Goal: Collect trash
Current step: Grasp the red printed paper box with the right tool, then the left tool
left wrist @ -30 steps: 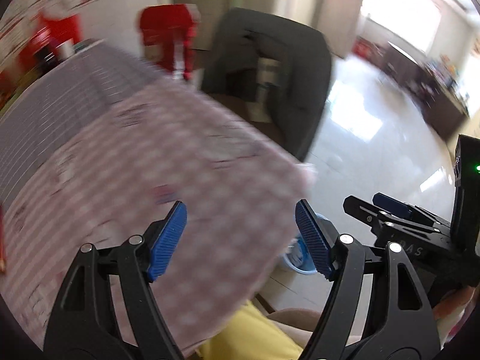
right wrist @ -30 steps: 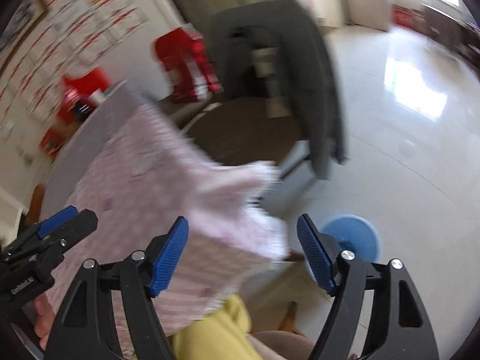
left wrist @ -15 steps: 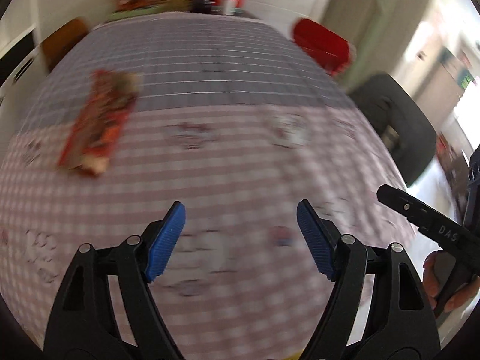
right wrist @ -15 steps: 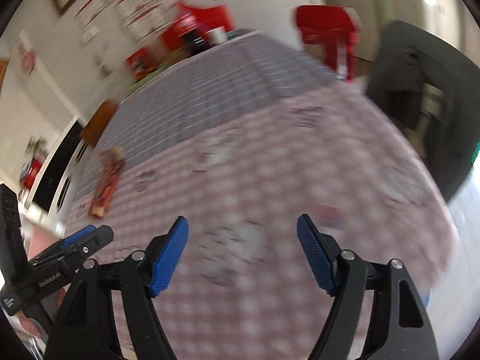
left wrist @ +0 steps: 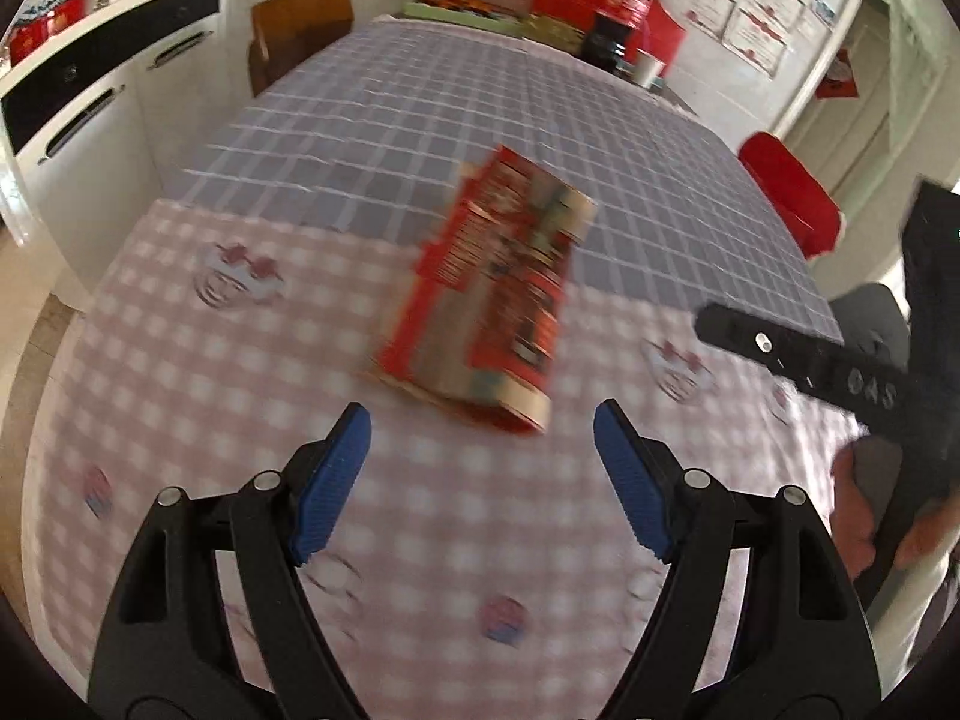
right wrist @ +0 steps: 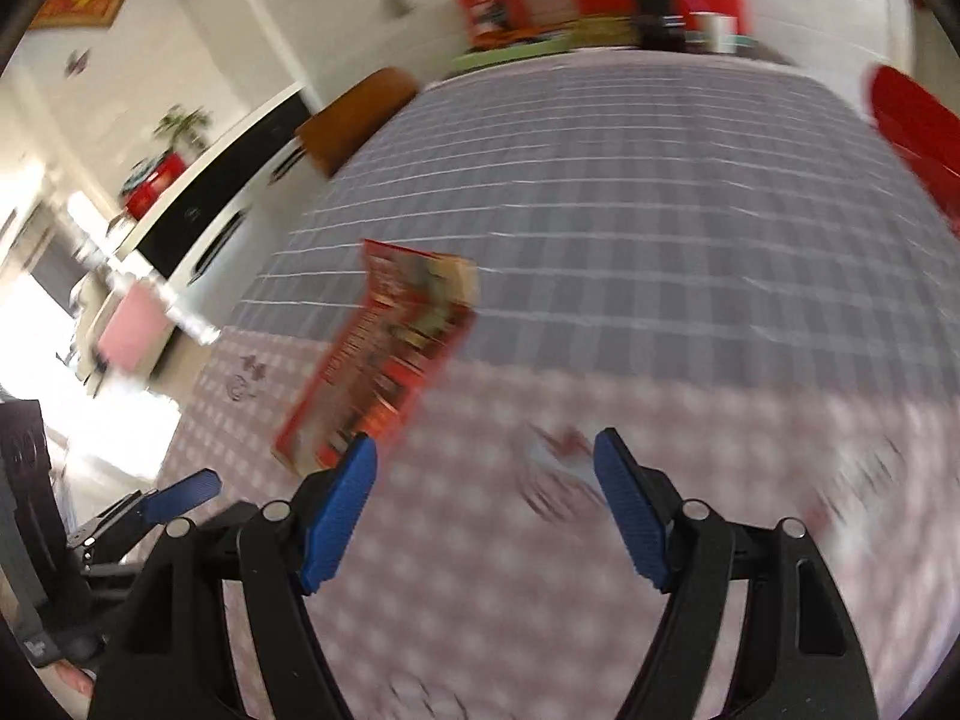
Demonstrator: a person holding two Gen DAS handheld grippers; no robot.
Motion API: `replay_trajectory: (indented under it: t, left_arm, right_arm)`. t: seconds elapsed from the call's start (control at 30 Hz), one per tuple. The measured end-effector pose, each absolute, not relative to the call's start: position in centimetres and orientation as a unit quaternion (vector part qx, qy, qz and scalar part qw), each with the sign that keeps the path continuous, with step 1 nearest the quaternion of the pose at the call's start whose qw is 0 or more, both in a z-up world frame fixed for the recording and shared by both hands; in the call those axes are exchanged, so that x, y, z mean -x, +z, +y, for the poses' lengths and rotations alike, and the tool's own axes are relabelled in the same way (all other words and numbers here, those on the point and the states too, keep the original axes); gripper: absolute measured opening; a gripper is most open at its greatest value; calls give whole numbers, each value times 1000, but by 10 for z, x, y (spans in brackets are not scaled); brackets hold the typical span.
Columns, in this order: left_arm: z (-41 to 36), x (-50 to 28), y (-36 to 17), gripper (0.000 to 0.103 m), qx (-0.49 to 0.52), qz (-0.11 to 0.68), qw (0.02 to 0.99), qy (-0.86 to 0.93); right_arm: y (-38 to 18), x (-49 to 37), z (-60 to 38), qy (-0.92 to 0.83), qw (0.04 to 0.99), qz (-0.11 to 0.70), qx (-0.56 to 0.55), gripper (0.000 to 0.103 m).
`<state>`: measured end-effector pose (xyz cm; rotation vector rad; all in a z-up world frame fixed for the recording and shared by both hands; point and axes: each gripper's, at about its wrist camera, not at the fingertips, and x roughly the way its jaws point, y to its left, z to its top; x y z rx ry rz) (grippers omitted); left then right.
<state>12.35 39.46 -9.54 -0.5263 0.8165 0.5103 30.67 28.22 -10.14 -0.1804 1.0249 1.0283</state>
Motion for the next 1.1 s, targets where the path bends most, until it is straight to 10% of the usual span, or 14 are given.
replay_trajectory:
  t: [0.33,0.4,0.5,1.1]
  left_arm:
    - [442,-128,-114,76,279,392,837,261]
    - [445,-128,-118,76,286,393,833,265]
    - [445,-129,-120,76,287,397,829,271]
    - [389,-165,-130,81,349,406,824,186]
  right_arm:
    - [-138,-357,388,498,729,461,94,70]
    - [-145,-361,394,513,707,482,75,33]
    - [-148,-356,389,524,690,495,61,11]
    - [-134,-307,189,406,752,509,-102,8]
